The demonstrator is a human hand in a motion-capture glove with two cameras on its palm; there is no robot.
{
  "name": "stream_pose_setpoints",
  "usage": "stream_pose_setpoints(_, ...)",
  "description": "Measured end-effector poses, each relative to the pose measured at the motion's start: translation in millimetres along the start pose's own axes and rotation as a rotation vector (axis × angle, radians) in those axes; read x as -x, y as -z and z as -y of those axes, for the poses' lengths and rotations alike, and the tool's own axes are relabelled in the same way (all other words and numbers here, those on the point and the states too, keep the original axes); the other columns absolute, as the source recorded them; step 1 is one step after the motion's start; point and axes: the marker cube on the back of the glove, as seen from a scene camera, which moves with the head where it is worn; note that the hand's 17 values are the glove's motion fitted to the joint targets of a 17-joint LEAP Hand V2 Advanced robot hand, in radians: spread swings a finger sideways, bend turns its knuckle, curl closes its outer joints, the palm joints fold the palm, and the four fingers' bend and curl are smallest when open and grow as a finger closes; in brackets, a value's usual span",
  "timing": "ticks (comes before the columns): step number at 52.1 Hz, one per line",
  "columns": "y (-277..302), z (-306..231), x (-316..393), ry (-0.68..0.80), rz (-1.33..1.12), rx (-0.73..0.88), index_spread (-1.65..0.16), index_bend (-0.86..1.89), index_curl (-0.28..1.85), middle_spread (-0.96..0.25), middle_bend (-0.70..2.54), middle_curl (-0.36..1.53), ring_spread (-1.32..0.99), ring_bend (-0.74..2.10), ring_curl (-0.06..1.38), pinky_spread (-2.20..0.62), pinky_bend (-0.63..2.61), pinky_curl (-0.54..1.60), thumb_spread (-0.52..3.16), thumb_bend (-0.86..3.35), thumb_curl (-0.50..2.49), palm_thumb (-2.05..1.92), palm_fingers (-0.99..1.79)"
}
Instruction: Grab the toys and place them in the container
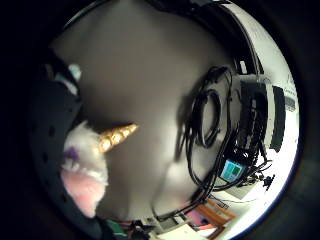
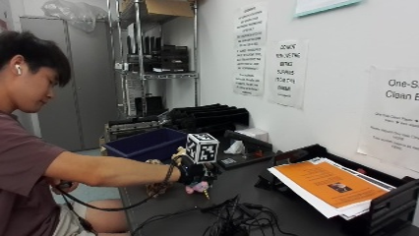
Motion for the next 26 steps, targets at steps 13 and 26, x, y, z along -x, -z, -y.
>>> stream_pose_setpoints(13,102.3,-22.1,34.8,0.042,-0.031,-0.085,-0.26,1.00,0.58,-0.18,1.10,0.53,-0.34,1.21,0.57,-0.34,0.95,0.43,0.87,0.12,0.57,0.49,1.23)
stream_pose_setpoints(26,222.0,-44.1,102.0,0.118,-0.088,-0.242,-0.23,1.16,0.73,-0.16,1.25,0.64,-0.36,1.34,0.65,-0.36,1.06,0.51,0.73,0.08,0.69,0.50,1.10)
